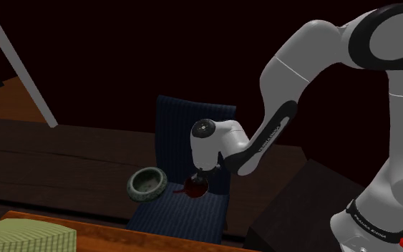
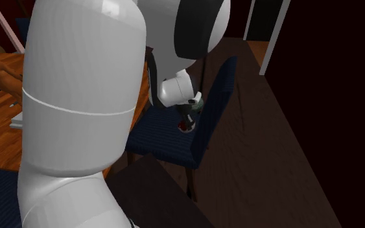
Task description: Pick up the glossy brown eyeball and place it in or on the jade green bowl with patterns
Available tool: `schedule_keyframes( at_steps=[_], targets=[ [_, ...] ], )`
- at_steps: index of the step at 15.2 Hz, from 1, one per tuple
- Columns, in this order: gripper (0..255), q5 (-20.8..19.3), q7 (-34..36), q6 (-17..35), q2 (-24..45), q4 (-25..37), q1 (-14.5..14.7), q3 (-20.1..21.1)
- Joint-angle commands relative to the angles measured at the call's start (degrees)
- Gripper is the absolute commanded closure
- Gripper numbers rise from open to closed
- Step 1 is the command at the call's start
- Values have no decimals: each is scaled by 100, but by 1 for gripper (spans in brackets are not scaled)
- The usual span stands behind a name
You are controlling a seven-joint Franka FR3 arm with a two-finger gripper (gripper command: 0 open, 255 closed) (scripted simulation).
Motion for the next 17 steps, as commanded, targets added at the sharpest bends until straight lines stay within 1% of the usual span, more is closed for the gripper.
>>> schedule_keyframes(
  at_steps=[1,17],
  targets=[
    [255,141,-115,-71,-142,-46,-70,92],
    [255,1417,-1139,-751,-1282,-191,-562,770]
  ],
)
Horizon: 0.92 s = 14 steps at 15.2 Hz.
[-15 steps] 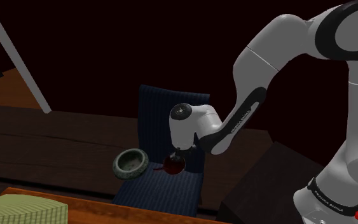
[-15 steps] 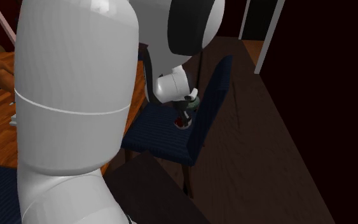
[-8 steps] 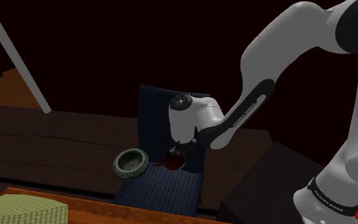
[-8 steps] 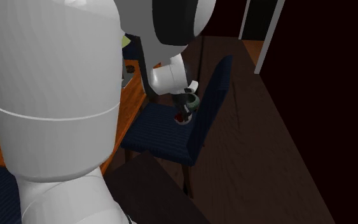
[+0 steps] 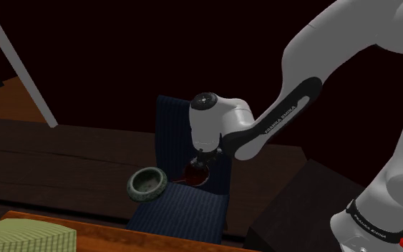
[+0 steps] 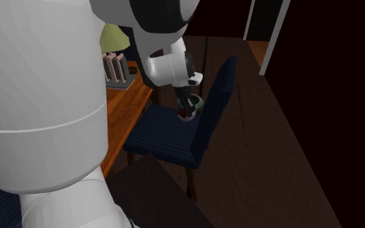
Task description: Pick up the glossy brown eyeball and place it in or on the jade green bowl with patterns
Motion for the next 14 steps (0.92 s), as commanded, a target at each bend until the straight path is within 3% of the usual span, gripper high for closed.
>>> schedule_keyframes(
  at_steps=[1,7,14],
  targets=[
    [255,162,-145,-97,-131,15,-55,62],
    [255,583,-486,-366,-490,55,-158,207],
    [255,114,-279,-1486,815,2137,422,77]
  ],
)
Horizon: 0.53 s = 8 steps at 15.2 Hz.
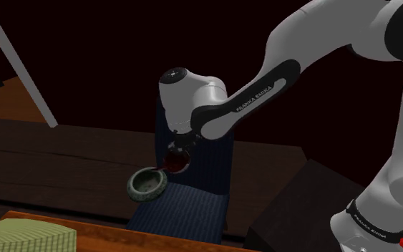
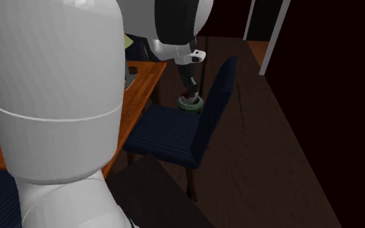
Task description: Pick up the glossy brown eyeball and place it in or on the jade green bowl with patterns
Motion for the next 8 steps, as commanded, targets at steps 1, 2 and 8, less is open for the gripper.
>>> schedule_keyframes(
  at_steps=[1,2,8],
  targets=[
    [255,-131,44,-319,404,634,212,-59],
    [255,-179,37,-490,600,974,324,-90],
    [255,-437,-191,-1688,1989,3526,1182,-327]
  ],
)
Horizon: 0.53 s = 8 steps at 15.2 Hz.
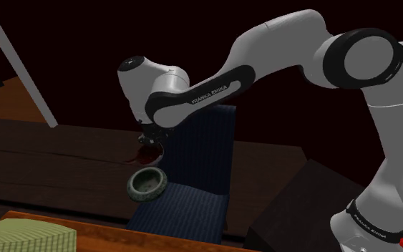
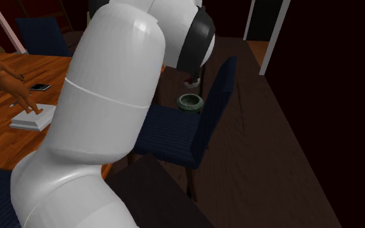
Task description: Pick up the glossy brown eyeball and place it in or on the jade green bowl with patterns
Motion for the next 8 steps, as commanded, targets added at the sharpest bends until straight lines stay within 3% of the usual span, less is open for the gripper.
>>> schedule_keyframes(
  at_steps=[1,8],
  targets=[
    [255,-50,-39,-193,277,473,172,-54],
    [255,-180,105,177,482,271,181,-140]
  ],
)
